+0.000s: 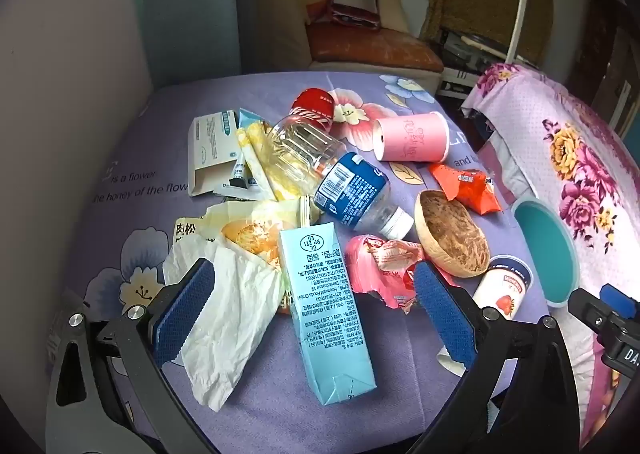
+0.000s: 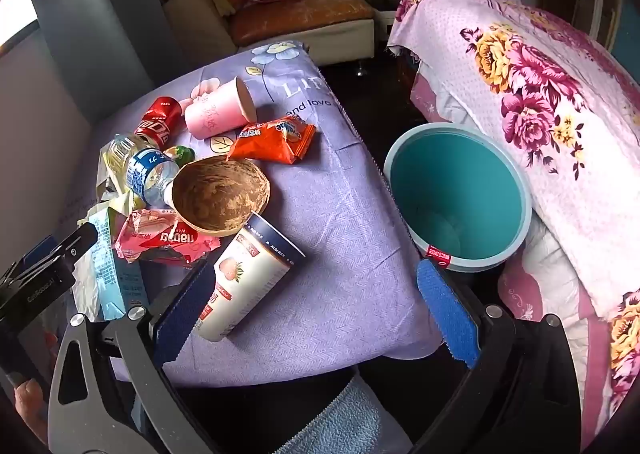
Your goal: Collect trash
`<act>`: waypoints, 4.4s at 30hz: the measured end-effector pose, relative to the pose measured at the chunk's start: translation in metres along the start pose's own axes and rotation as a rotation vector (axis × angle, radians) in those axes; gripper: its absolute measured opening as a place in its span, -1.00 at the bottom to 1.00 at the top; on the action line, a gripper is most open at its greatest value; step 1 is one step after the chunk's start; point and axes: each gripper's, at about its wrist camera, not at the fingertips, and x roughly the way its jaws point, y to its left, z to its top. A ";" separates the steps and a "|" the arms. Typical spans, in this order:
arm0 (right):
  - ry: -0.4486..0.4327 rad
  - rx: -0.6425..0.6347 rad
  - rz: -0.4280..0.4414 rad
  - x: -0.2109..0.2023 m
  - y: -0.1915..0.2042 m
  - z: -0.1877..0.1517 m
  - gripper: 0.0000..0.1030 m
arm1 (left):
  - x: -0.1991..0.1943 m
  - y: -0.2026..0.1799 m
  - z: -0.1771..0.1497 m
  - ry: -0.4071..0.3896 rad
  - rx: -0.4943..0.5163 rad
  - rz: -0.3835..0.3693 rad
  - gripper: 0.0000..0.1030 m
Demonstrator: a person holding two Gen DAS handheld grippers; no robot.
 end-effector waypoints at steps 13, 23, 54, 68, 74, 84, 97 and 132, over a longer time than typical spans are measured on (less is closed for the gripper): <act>-0.002 0.012 -0.021 -0.001 -0.002 0.005 0.88 | -0.008 -0.003 -0.001 -0.019 0.014 0.000 0.92; -0.005 0.012 -0.027 -0.003 -0.003 0.005 0.88 | -0.009 -0.004 0.001 -0.011 0.022 -0.011 0.92; 0.024 0.021 -0.041 0.006 -0.006 0.004 0.88 | -0.006 -0.008 -0.004 0.003 0.027 -0.029 0.93; 0.055 0.011 -0.041 0.011 0.004 0.005 0.88 | 0.002 0.001 -0.008 0.027 0.019 -0.058 0.92; 0.109 0.011 0.005 0.023 0.013 0.003 0.88 | 0.012 0.011 -0.012 0.061 0.028 -0.065 0.92; 0.209 0.031 0.113 0.064 0.033 0.003 0.69 | 0.035 0.030 -0.022 0.152 0.018 -0.088 0.92; 0.276 0.098 0.233 0.089 0.022 0.003 0.18 | 0.050 0.012 -0.025 0.238 0.071 -0.179 -0.03; 0.187 0.069 0.357 0.055 0.013 0.021 0.03 | 0.002 0.029 0.018 0.171 0.039 -0.238 -0.24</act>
